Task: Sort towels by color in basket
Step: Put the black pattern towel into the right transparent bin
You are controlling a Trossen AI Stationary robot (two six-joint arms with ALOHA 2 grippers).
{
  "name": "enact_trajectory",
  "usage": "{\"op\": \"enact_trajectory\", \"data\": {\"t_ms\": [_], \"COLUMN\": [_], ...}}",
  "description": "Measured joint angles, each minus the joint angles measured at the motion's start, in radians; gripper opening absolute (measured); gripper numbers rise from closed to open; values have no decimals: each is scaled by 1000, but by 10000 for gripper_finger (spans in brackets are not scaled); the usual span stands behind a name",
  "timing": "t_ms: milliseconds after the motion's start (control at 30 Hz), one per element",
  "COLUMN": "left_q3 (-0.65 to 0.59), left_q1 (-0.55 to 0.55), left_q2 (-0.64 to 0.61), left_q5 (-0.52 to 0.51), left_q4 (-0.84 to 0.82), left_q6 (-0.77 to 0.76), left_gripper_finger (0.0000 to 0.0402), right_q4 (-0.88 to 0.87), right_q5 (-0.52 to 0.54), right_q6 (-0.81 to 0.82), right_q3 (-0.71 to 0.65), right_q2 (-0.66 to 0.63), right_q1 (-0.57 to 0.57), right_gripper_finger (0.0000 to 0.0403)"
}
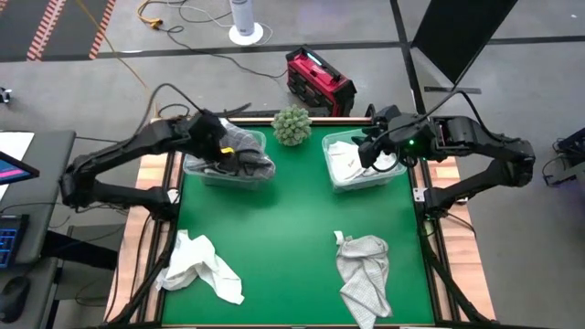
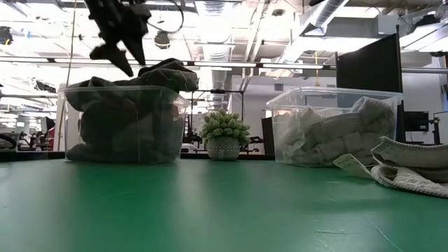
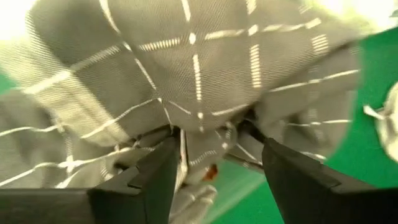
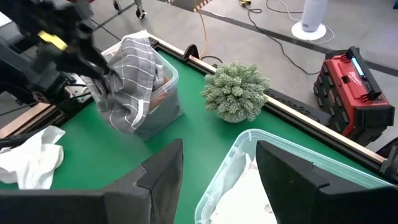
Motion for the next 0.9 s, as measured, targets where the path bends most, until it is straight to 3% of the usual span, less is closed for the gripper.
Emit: {"op": "enact_trajectory", "data": {"t_ms": [133,267,433,633,800,900], "left_q3": [71,103,98,-84,-292,-325], "left_q1": [0,0,0,5,13,7], "left_q2": [-40,-63,8,135,213,224], "left_q5": [-25,-114,-117,-154,-55,-43], "left_q4": [-13,104,123,190,377,388], "left_q6": [-6,-9,11,53,0,-3], "left_gripper_finger": [237,237,238,238,238,238], "right_q4": [3,5,8,48,69,69], "right_q5": [0,2,3,2,1,0], "right_q6": [0,0,0,0,10,18], "right_q3": [0,0,0,0,0,0], "right_q2": [6,21,62,118,146,146], "right_q1": [0,-1,5,36,72,83], "right_gripper_finger": [227,227,227,227,227,227]}}
